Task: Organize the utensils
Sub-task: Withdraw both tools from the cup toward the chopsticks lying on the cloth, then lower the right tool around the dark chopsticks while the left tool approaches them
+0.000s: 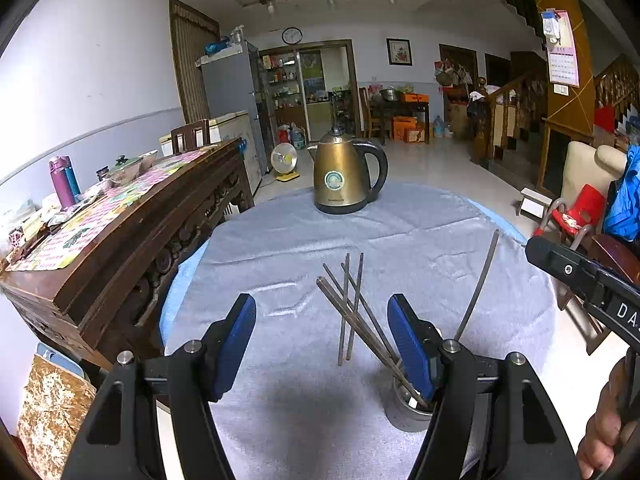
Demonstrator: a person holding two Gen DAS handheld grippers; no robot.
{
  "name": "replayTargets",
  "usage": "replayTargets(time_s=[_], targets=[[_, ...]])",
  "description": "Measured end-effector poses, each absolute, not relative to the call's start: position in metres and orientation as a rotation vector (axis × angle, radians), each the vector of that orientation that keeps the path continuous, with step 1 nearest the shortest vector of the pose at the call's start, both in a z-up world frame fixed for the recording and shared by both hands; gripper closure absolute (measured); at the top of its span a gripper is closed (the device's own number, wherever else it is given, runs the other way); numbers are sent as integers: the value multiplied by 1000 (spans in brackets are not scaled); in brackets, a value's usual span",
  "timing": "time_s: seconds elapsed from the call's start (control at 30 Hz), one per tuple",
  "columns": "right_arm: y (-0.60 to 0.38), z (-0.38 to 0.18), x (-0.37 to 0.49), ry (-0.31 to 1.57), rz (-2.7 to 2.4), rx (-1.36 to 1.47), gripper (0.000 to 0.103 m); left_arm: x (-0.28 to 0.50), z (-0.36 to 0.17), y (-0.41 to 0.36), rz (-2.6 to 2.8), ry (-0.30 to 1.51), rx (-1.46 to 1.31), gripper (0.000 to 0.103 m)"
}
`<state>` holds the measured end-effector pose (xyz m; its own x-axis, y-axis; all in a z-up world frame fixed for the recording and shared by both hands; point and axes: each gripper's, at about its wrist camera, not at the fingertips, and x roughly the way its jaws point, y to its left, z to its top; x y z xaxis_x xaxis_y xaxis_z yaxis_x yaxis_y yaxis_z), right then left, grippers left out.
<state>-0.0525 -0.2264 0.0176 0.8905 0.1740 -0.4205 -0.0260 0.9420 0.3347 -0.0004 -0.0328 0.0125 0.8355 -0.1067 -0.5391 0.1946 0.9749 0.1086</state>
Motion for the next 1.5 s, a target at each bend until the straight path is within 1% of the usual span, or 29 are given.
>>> replayTargets(time_s=[0.6, 0.77, 0.87, 1.03, 1.23, 1.5], targets=[[-246, -10, -30, 534, 69, 393, 54, 23, -7, -32, -165, 615, 145, 34], [-253, -21, -19, 564, 53, 402, 54, 44, -19, -11, -182, 667, 73, 34], [-265, -28, -6, 583, 33, 411, 54, 65, -34, 9, -163, 714, 23, 32], [-297, -49, 30, 655, 22, 483, 54, 86, -49, 27, -138, 753, -29, 32], [-311, -72, 69, 717, 22, 543, 54, 90, -47, 11, -243, 752, -47, 32], [-299, -84, 78, 745, 33, 526, 54, 74, -21, 4, -362, 674, -47, 32]])
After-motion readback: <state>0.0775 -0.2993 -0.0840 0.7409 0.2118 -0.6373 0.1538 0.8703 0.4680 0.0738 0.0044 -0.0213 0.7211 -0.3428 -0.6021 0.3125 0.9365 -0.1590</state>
